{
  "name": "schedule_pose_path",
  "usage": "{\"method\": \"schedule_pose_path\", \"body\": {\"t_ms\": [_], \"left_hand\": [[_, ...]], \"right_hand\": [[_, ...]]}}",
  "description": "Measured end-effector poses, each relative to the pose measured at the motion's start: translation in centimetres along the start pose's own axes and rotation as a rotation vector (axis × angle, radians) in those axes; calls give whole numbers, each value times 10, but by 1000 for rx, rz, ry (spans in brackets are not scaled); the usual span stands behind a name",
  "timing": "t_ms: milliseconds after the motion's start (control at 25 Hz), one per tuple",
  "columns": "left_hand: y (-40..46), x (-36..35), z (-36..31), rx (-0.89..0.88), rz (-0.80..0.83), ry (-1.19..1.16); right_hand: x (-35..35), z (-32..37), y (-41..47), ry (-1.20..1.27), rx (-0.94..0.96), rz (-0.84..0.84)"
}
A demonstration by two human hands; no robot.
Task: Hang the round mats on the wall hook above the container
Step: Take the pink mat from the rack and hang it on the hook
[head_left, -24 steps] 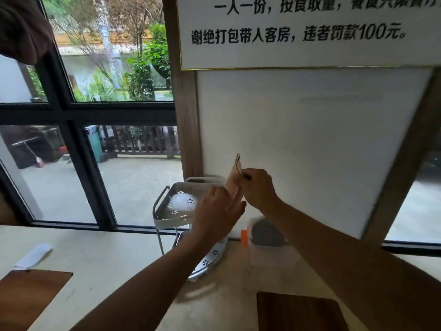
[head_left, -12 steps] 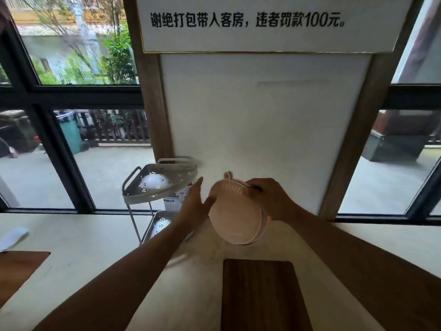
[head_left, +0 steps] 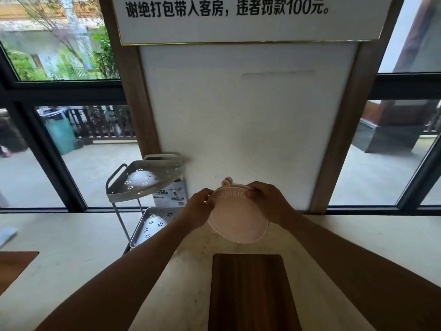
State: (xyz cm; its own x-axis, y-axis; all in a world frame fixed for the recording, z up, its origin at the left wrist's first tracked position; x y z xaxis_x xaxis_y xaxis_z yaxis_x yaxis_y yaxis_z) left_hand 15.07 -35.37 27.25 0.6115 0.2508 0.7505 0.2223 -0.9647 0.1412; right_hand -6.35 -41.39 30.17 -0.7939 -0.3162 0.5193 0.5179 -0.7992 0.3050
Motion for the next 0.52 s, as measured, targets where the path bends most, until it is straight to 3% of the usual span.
{"method": "schedule_pose_path", "body": {"t_ms": [520], "left_hand": [[106, -26, 35, -14, -93, 173]], "right_hand": [[-10, -88, 93, -108, -81, -50]]}}
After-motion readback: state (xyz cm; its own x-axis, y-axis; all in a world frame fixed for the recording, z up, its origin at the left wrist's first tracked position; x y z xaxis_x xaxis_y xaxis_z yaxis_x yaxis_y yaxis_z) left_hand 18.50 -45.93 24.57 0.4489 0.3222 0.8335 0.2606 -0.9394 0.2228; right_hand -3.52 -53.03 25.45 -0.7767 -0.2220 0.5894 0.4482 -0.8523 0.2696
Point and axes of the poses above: each hand's wrist, its own y-axis towards the middle knuckle, its own x-axis out of the back of the hand, z = x × y, the point moved 2 cm from there along y, towards the middle knuckle, and after that the axes turned 9 degrees about y, right-handed, at the moved point
